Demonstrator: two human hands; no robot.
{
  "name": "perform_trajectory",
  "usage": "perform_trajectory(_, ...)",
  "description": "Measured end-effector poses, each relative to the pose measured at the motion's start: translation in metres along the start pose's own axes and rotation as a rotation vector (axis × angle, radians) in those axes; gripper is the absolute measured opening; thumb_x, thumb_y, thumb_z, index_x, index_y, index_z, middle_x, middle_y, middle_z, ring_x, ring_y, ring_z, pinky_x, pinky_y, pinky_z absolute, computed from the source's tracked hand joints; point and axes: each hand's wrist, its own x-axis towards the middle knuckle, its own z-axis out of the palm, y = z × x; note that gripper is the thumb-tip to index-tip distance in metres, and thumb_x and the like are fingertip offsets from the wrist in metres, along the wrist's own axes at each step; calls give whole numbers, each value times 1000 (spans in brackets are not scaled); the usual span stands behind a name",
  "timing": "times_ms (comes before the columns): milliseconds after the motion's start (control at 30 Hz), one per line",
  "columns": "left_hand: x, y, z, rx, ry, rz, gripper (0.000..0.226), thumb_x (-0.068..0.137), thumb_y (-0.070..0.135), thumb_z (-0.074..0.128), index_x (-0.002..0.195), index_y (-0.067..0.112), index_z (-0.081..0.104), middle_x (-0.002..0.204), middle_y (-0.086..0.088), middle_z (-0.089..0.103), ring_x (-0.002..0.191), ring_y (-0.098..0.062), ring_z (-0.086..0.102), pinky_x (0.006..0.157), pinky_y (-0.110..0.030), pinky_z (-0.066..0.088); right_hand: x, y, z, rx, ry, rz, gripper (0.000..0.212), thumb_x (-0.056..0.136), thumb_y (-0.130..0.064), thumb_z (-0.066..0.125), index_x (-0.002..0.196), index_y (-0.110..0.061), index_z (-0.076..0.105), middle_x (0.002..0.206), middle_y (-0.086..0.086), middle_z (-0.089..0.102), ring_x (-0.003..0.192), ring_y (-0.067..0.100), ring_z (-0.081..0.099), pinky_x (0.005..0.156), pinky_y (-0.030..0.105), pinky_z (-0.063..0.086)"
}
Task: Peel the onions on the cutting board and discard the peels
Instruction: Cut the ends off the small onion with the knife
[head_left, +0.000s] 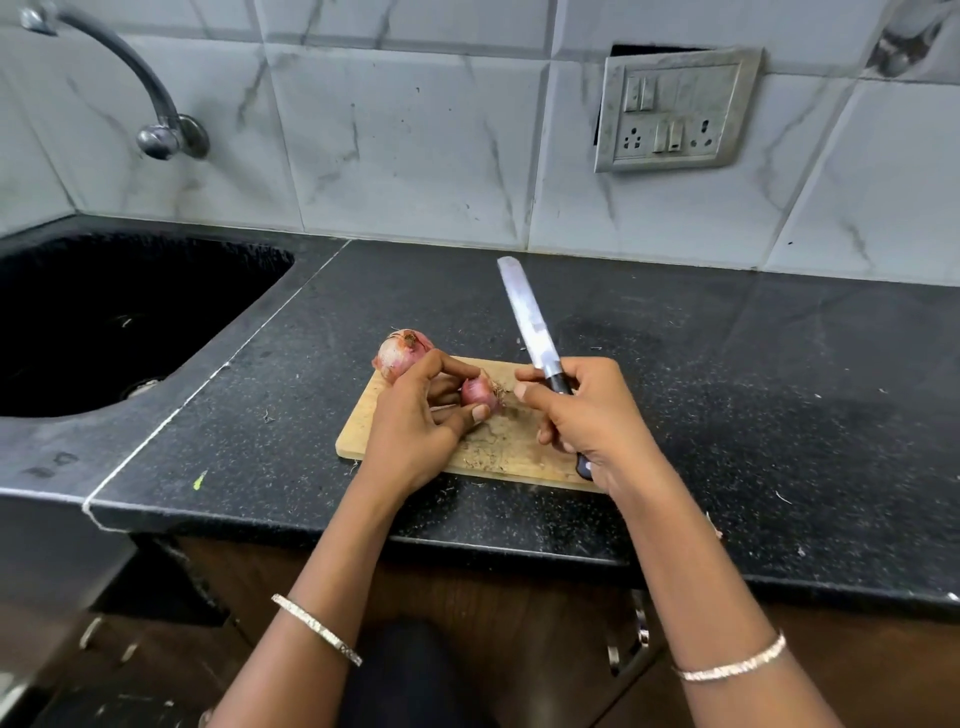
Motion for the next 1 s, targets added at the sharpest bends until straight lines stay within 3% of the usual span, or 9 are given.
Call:
perform_trajectory(133, -3, 2, -5, -40, -26, 12, 31, 85, -5, 75, 108, 11, 61, 105, -4, 76, 105, -12, 72, 94, -25, 57, -4, 1, 14, -36, -119, -68, 23, 83, -11, 82, 105, -8, 74, 65, 6, 69, 41, 16, 58, 35, 18, 38)
perform_trajectory(267, 0, 3, -8, -49, -59, 30, 30, 87, -7, 73, 109, 9, 60, 104, -4, 77, 103, -13, 73, 93, -23, 55, -8, -1, 18, -80, 1, -153, 17, 80, -11, 85, 91, -7, 74, 69, 12, 72, 40, 14, 59, 45, 31, 53)
perform_trajectory(367, -1, 4, -7, -68, -83, 41, 31, 86, -5, 75, 110, 9, 60, 105, -4, 76, 103, -15, 73, 94, -26, 56, -11, -2, 18, -155, 89, -218, 10, 83, -9, 82, 83, -5, 72, 71, 15, 71, 39, 13, 60, 49, 34, 55)
perform_trajectory(433, -3, 5, -8, -66, -102, 40, 38, 81, -1, 81, 111, 10, 60, 106, -6, 76, 103, -15, 73, 94, -29, 57, -12, 2, 21, -249, 149, -253, 12, 83, -14, 81, 77, -13, 71, 66, 7, 69, 47, 19, 67, 55, 40, 59)
perform_trajectory(533, -4, 7, -7, -1, -75, 48, 47, 70, 8, 92, 106, 11, 61, 101, -3, 76, 95, -10, 74, 86, -21, 58, -13, 5, 26, -372, 187, -295, 17, 82, -21, 77, 70, -21, 64, 64, 0, 65, 64, 29, 68, 65, 45, 57)
perform_trajectory(733, -3, 6, -3, 125, 22, 122, 37, 71, 8, 91, 93, 8, 61, 93, 6, 73, 89, -5, 70, 81, -20, 58, -35, 8, 45, -726, 355, -522, 6, 89, -13, 64, 93, -17, 61, 94, 1, 66, 87, 28, 62, 65, 35, 37)
perform_trajectory(867, -5, 8, 0, 114, 18, 129, 35, 72, 10, 91, 91, 13, 62, 94, 8, 73, 86, -5, 71, 81, -22, 59, -38, 11, 46, -708, 406, -546, 12, 86, -8, 63, 96, -16, 61, 94, 2, 67, 85, 30, 63, 65, 36, 41)
perform_trajectory(1000, -5, 7, -1, 99, 14, 115, 34, 71, 15, 92, 91, 18, 64, 95, 4, 75, 87, -10, 73, 82, -33, 62, -37, 11, 43, -756, 399, -586, 15, 88, -9, 62, 101, -16, 61, 97, 1, 65, 85, 29, 62, 65, 39, 46)
